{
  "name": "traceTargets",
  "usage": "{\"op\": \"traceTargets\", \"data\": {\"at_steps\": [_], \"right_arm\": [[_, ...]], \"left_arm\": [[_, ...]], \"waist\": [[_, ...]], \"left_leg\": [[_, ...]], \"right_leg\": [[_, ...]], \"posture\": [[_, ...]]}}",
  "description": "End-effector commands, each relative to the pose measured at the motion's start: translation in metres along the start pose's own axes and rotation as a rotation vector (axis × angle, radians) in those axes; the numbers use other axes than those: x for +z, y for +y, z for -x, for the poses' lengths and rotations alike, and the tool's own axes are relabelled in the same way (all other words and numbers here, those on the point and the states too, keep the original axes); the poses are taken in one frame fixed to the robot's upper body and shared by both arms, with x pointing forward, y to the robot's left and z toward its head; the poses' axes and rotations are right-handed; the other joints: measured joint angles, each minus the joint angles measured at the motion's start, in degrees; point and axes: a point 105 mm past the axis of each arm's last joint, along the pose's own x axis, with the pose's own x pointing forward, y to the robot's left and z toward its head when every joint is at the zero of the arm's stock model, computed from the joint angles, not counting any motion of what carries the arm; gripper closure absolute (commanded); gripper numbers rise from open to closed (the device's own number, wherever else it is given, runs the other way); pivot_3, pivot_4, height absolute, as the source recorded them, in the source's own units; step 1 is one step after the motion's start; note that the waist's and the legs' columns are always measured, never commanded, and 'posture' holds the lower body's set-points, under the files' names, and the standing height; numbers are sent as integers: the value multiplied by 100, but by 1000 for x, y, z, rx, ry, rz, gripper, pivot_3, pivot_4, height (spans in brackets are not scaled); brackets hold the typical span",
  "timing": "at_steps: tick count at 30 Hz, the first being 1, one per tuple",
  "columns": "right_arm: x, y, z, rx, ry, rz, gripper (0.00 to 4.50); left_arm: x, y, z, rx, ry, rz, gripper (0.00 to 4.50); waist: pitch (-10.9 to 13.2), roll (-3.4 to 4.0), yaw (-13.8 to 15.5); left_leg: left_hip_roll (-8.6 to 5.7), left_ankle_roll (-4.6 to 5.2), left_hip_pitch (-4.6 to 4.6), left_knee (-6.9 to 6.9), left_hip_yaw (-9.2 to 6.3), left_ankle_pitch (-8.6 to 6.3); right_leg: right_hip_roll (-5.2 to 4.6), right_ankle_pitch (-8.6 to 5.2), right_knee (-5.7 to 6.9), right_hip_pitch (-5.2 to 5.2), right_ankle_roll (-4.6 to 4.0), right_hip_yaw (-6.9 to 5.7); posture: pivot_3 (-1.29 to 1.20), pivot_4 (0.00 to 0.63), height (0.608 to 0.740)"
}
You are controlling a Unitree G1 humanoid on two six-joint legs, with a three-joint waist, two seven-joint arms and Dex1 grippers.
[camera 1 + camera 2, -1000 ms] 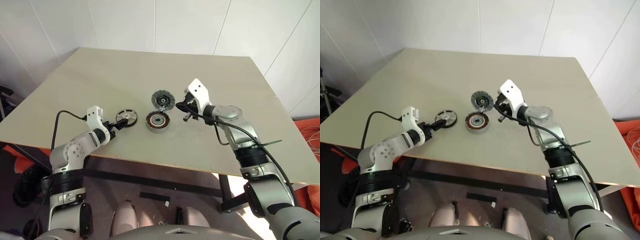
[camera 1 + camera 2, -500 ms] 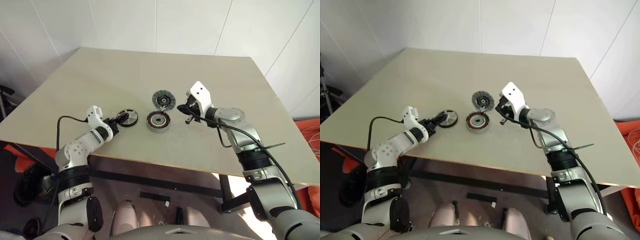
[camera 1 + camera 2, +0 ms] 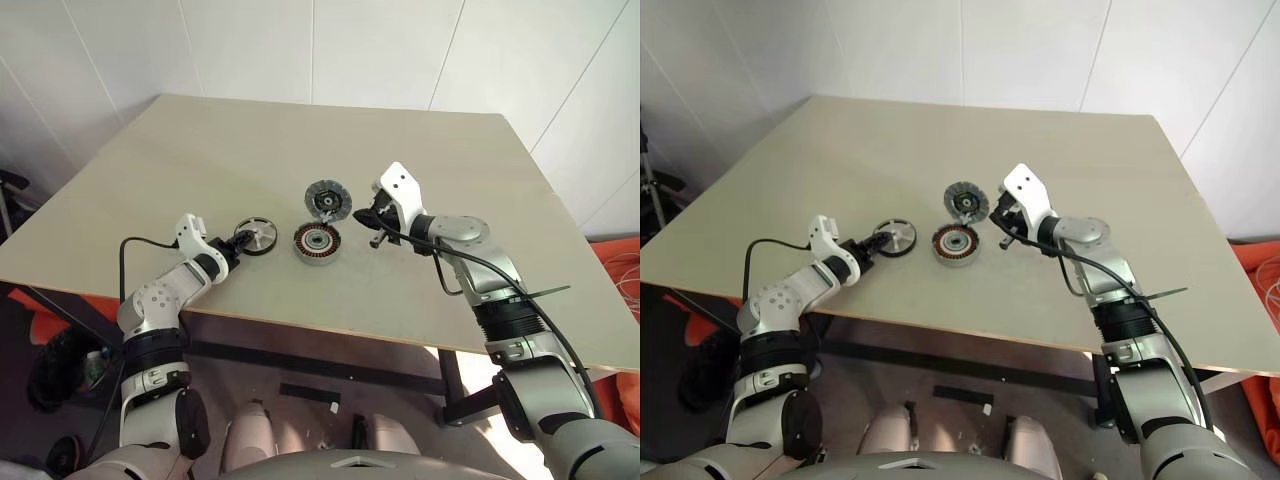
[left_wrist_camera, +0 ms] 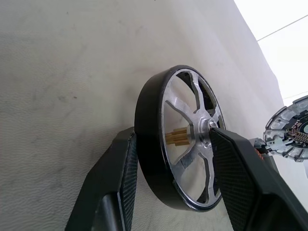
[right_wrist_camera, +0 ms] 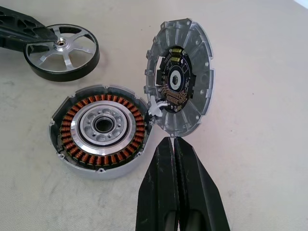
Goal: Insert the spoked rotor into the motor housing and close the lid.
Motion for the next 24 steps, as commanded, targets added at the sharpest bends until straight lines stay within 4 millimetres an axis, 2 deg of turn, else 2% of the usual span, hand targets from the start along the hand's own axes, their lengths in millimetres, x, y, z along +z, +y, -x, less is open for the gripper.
{"op": "traceTargets", "data": {"at_steps": [1, 8, 15, 17, 24], "right_arm": [[15, 0, 1, -5, -49, 35, 4500], [14, -1, 1, -9, -44, 39, 4500], [12, 0, 0, -7, -39, 42, 4500], [12, 0, -1, -7, -38, 42, 4500], [11, 0, -1, -9, -36, 45, 4500]], "left_arm": [[5, -12, 2, -58, -15, -16, 2467], [10, -21, 8, -130, -37, -20, 2525], [4, -55, 19, -335, -5, 26, 2525], [3, -57, 20, -345, 6, 31, 2525], [-13, -57, 6, -301, 81, 58, 2525]], "waist": [[0, 0, 0], [1, -1, -4], [2, -2, -3], [2, -2, -6], [2, -3, -11]], "left_leg": [[0, 0, 0, 0, 0, 0], [1, 1, -1, 0, 0, 0], [1, 1, -2, -1, 0, -1], [1, 1, -1, -1, 0, -1], [1, 1, -1, -1, 0, -1]], "right_leg": [[0, 0, 0, 0, 0, 0], [1, 0, -2, 0, 0, 0], [1, 0, -3, -1, 0, -1], [1, 0, -3, -1, 0, -1], [2, -1, -3, 0, 1, 0]], "posture": [[0, 0, 740], [0, 0, 740], [0, 0, 740], [0, 0, 740], [0, 0, 740]]}}
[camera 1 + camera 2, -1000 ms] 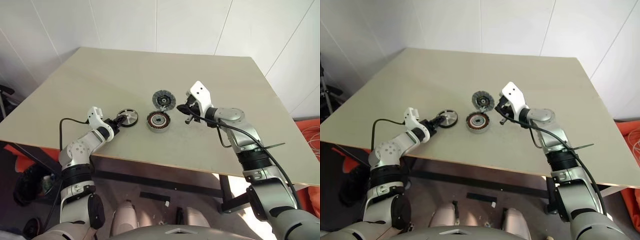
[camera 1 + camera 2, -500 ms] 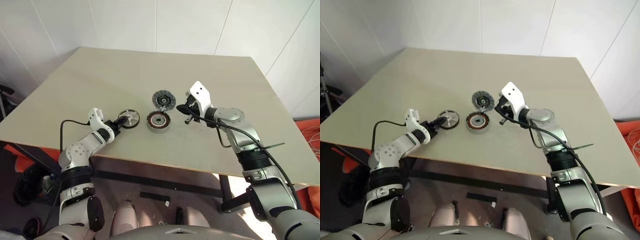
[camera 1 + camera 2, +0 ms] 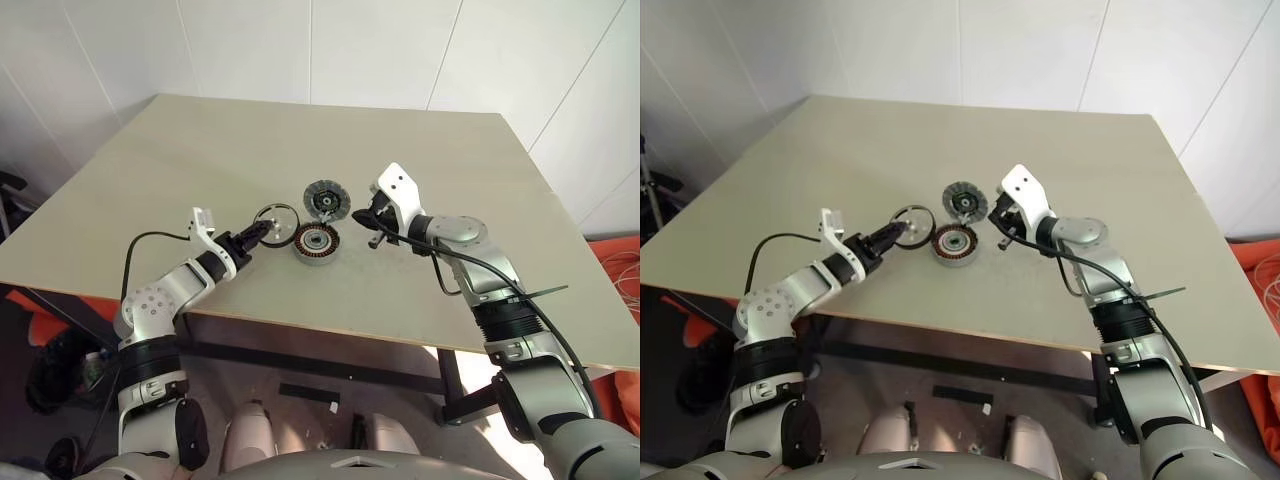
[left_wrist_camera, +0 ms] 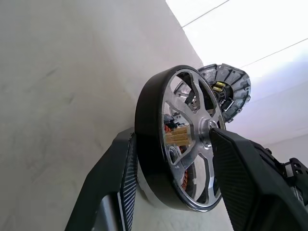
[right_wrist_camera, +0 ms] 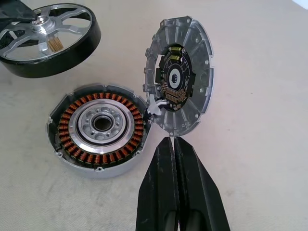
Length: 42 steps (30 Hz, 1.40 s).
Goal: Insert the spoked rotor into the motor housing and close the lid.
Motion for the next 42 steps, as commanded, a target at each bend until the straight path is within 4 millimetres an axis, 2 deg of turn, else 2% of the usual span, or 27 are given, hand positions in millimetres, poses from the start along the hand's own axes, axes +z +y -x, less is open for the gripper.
{"op": "traceTargets", "data": {"at_steps": [1, 3, 8, 13, 29, 42], "right_arm": [[11, -1, 0, -5, -37, 31, 4500], [11, -1, 0, -5, -37, 32, 4500], [10, 0, 0, -7, -37, 34, 4500], [10, 0, 1, -14, -40, 34, 4500], [11, -1, 0, -24, -47, 30, 4500], [10, -1, 0, -31, -47, 25, 4500]], "left_arm": [[-1, -12, -10, -29, 17, -9, 2525], [-2, -15, -15, -35, 25, -5, 2525], [-6, -39, -34, -119, 57, 28, 2525], [-11, -45, -43, -128, 100, 16, 2525], [-18, -31, -52, -9, 148, -3, 2525], [-27, -30, -54, 8, 200, 2, 2525]], "waist": [[0, 0, 5], [0, -1, 9], [1, -2, 14], [1, -2, -6], [2, -2, 13], [2, -2, 28]], "left_leg": [[0, 0, 0, 0, 0, 0], [0, 0, -1, 0, 0, 0], [-1, 0, -3, 0, 0, 0], [-1, 1, -2, 0, 0, 0], [-2, 2, -4, 0, 0, -1], [-3, 2, -3, 1, 0, -1]], "right_leg": [[0, 0, 0, 0, 0, 0], [0, 0, 0, 0, 0, 0], [0, 1, -1, 0, -1, 0], [0, 1, -2, 0, -2, 0], [-1, 2, -2, 0, -3, -1], [-2, 2, -2, 2, -3, -1]], "posture": [[0, 0, 740], [0, 0, 740], [0, 0, 740], [0, 0, 740], [0, 0, 740], [0, 0, 740]]}}
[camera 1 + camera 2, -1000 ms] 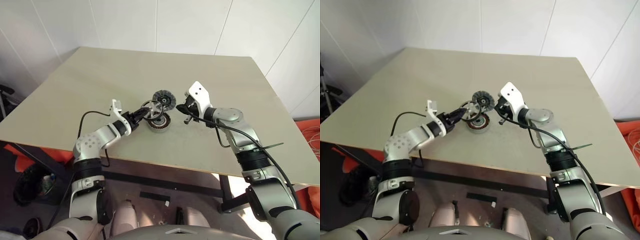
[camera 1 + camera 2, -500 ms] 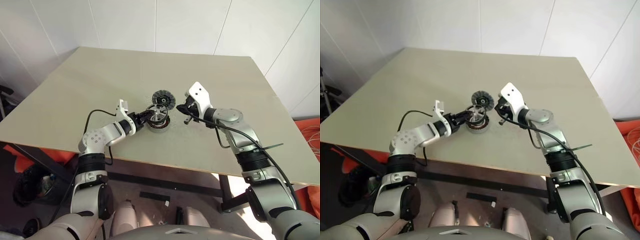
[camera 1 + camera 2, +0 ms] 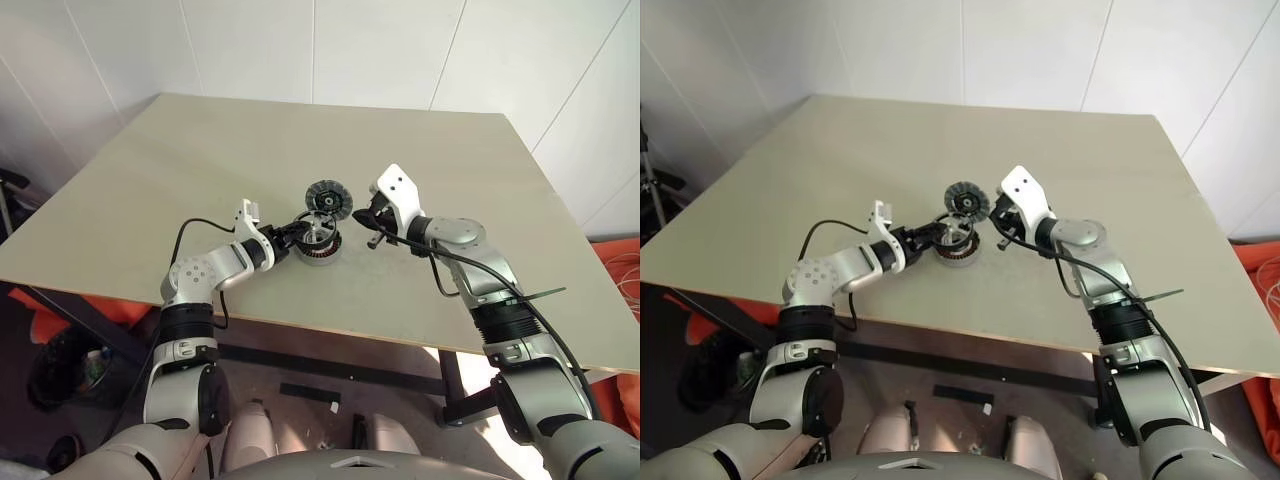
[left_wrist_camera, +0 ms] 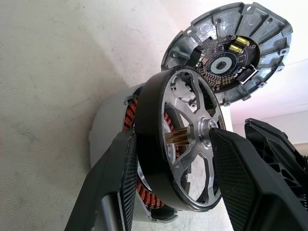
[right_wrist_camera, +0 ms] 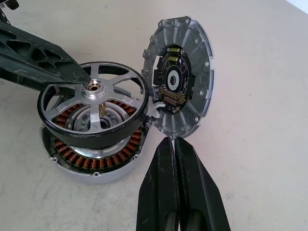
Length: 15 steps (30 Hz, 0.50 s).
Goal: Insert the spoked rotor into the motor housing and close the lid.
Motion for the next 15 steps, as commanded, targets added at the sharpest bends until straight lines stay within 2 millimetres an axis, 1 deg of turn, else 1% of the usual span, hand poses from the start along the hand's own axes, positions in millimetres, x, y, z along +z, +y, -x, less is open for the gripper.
{"op": "traceTargets", "data": {"at_steps": [1, 7, 15], "right_arm": [[12, -1, 2, -9, -43, 24, 4500], [12, -2, 2, -12, -43, 24, 4500], [11, -2, 2, -10, -42, 26, 4500]], "left_arm": [[0, -7, -3, -5, 22, -26, 2525], [-3, -10, -3, -28, 42, -17, 2525], [0, -12, 3, -53, 50, 10, 2525]], "waist": [[0, 0, 2], [0, 0, 4], [0, 0, 11]], "left_leg": [[0, 0, 0, 0, 0, 0], [-1, 0, 1, 0, 0, 0], [-5, 3, 0, 0, 0, -2]], "right_leg": [[0, 0, 0, 0, 0, 0], [-1, 0, 0, 2, 0, 0], [-5, 0, -3, 2, 0, -1]], "posture": [[0, 0, 740], [0, 0, 740], [0, 0, 740]]}}
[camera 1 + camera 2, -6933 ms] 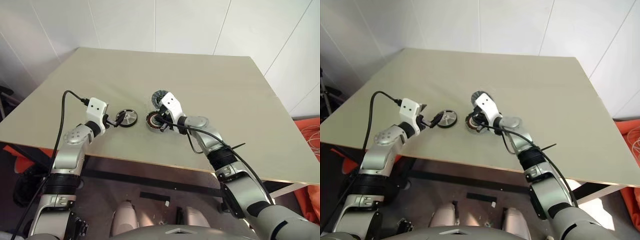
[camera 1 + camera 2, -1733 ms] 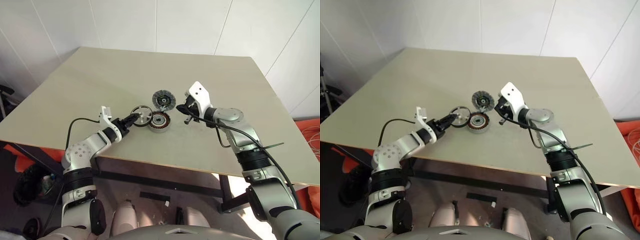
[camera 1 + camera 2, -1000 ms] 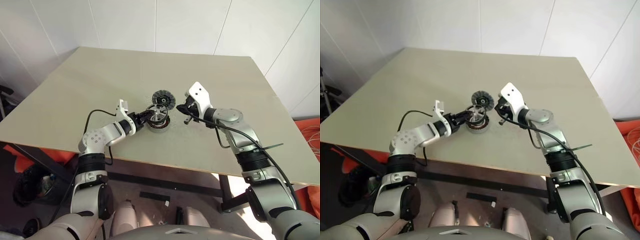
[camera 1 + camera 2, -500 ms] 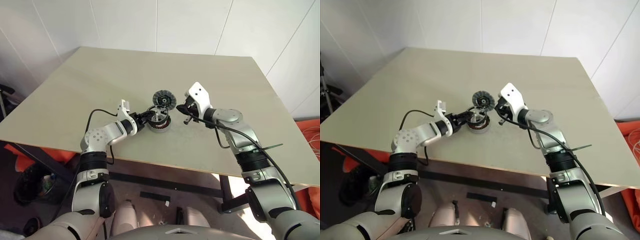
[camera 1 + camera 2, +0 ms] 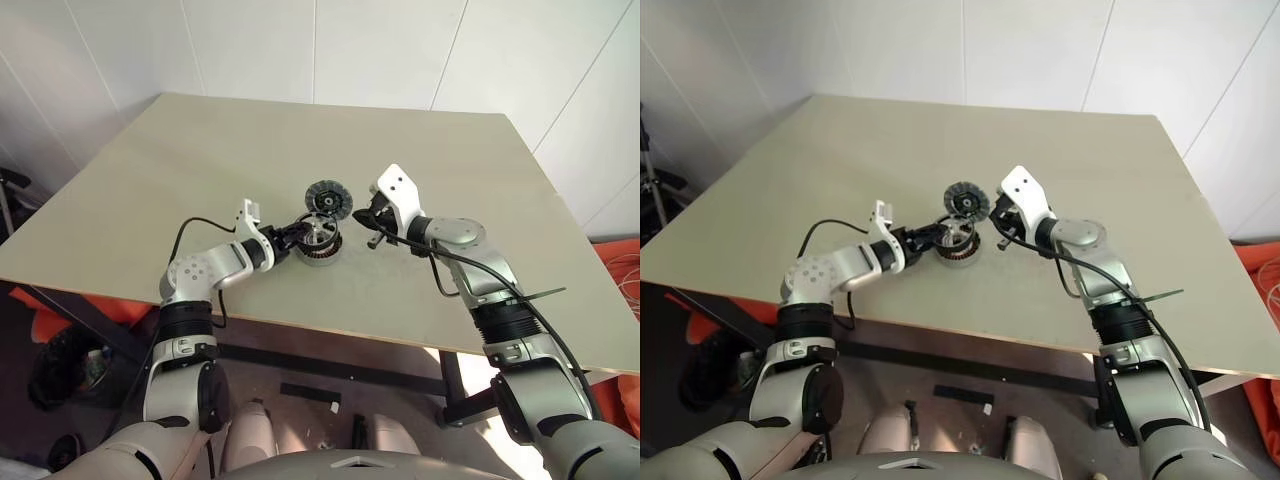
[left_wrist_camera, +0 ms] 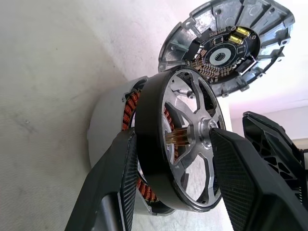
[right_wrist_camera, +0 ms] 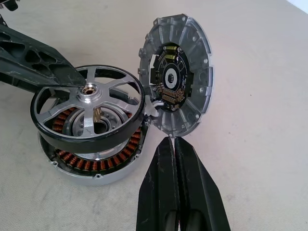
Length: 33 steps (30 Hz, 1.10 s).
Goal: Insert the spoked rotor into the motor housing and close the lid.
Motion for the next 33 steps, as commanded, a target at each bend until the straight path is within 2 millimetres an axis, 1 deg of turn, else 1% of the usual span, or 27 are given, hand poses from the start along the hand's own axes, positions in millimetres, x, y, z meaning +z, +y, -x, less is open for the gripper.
{"op": "traceTargets", "data": {"at_steps": [1, 21, 23, 27, 29, 33], "right_arm": [[12, -2, 2, -9, -43, 26, 4500], [12, -2, 2, -18, -44, 26, 4500], [12, -3, 2, -20, -45, 27, 4500], [11, -3, 2, -20, -45, 28, 4500], [11, -2, 2, -15, -45, 30, 4500], [11, -2, 1, -14, -44, 31, 4500]], "left_arm": [[2, -10, 0, -43, 13, -7, 2525], [1, -5, -9, 18, 30, -55, 2525], [1, -4, -10, 23, 27, -55, 1802], [2, -4, -9, 22, 20, -58, 620], [2, -3, -9, 26, 18, -59, 11], [4, -5, -7, 9, 14, -43, 11]], "waist": [[0, 0, 0], [0, 0, 30], [0, 0, 30], [0, 0, 40], [0, 0, 40], [0, 0, 22]], "left_leg": [[0, 0, 0, 0, 0, 0], [-19, 2, 9, 0, -4, -1], [-20, 2, 11, 0, -4, 0], [-24, 2, 21, 0, -7, 0], [-27, 2, 33, 0, -7, -1], [-28, 2, 42, -1, -11, -1]], "right_leg": [[0, 0, 0, 0, 0, 0], [-20, 0, 0, 17, 3, 0], [-20, 0, 0, 18, 4, 0], [-22, -2, 0, 33, 10, 0], [-25, -20, 0, 45, 39, 2], [-24, -24, -8, 51, 47, 2]], "posture": [[0, 0, 740], [0, 0, 740], [0, 0, 740], [0, 0, 740], [0, 0, 740], [0, 0, 740]]}}
